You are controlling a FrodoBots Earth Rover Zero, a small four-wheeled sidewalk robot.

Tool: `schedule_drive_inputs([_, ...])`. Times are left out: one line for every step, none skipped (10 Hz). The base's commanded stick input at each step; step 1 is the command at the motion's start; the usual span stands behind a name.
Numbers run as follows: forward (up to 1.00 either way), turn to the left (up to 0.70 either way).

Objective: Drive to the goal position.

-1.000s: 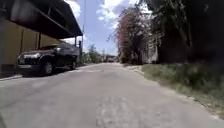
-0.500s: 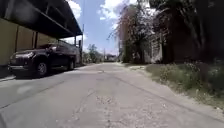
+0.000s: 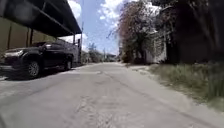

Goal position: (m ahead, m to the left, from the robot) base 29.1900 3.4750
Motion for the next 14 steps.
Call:
schedule_drive_inputs([1.0,0.0])
schedule_drive_inputs([1.0,0.0])
schedule_drive_inputs([1.0,0.0])
schedule_drive_inputs([1.0,0.0])
schedule_drive_inputs([1.0,0.0])
schedule_drive_inputs([1.0,0.0])
schedule_drive_inputs([1.0,0.0])
schedule_drive_inputs([1.0,0.0])
schedule_drive_inputs([1.0,0.0])
schedule_drive_inputs([1.0,0.0])
schedule_drive_inputs([1.0,0.0])
schedule_drive_inputs([1.0,0.0])
schedule_drive_inputs([1.0,0.0])
schedule_drive_inputs([1.0,0.0])
